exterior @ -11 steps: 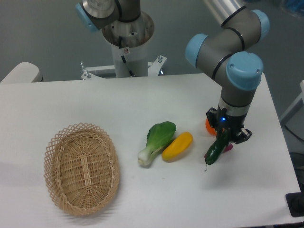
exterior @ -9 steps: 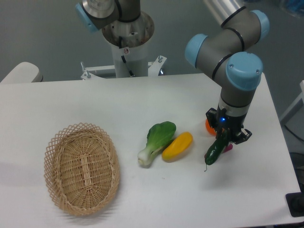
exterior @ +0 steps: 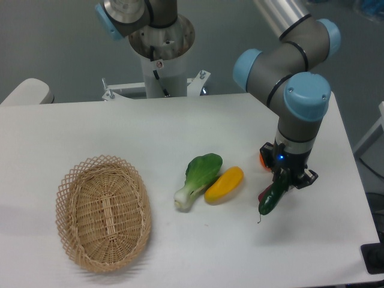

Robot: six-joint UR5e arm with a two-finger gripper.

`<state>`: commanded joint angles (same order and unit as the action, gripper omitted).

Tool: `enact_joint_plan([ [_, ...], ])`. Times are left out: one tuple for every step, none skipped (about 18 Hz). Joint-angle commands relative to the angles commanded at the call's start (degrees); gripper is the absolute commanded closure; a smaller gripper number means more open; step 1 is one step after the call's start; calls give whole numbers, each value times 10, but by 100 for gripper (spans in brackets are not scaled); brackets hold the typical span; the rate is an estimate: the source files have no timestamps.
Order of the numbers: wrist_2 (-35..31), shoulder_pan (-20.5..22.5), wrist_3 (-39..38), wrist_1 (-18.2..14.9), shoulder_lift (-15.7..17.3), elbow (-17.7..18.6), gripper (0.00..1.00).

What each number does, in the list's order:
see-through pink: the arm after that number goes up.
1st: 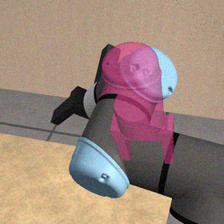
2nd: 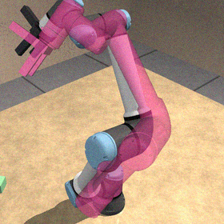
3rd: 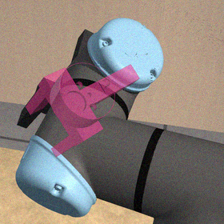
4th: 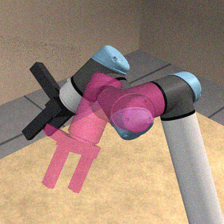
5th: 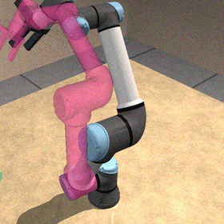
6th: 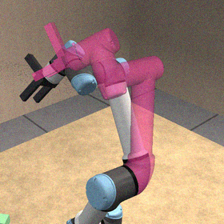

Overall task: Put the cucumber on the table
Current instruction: 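Lift the green cucumber in the gripper and move it away from the orange, then carry the cucumber toward the bok choy and lower it to the table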

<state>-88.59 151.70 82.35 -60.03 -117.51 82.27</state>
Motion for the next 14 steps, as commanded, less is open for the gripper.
enact_joint_plan([
  [0, -1, 0, 3, -5, 0, 68],
  [0, -3, 0, 6, -10, -1, 68],
  [0, -12, 0, 19, -14, -1, 68],
  [-1, -17, 0, 34, -16, 3, 68],
  [-1, -21, 0, 45, -18, 4, 68],
  [-3, -32, -4, 50, -22, 5, 68],
  [-4, -42, -9, 55, -25, 6, 68],
  [-4, -47, -10, 68, -26, 8, 68],
  [-4, -53, -10, 80, -27, 9, 68],
  [-3, -58, -4, 92, -31, 10, 68],
  [-3, -65, -2, 98, -36, 10, 68],
  [-3, -74, 10, 105, -41, 9, 68],
  [-4, -83, 28, 112, -47, 9, 68],
  [-4, -90, 45, 119, -52, 9, 68],
])
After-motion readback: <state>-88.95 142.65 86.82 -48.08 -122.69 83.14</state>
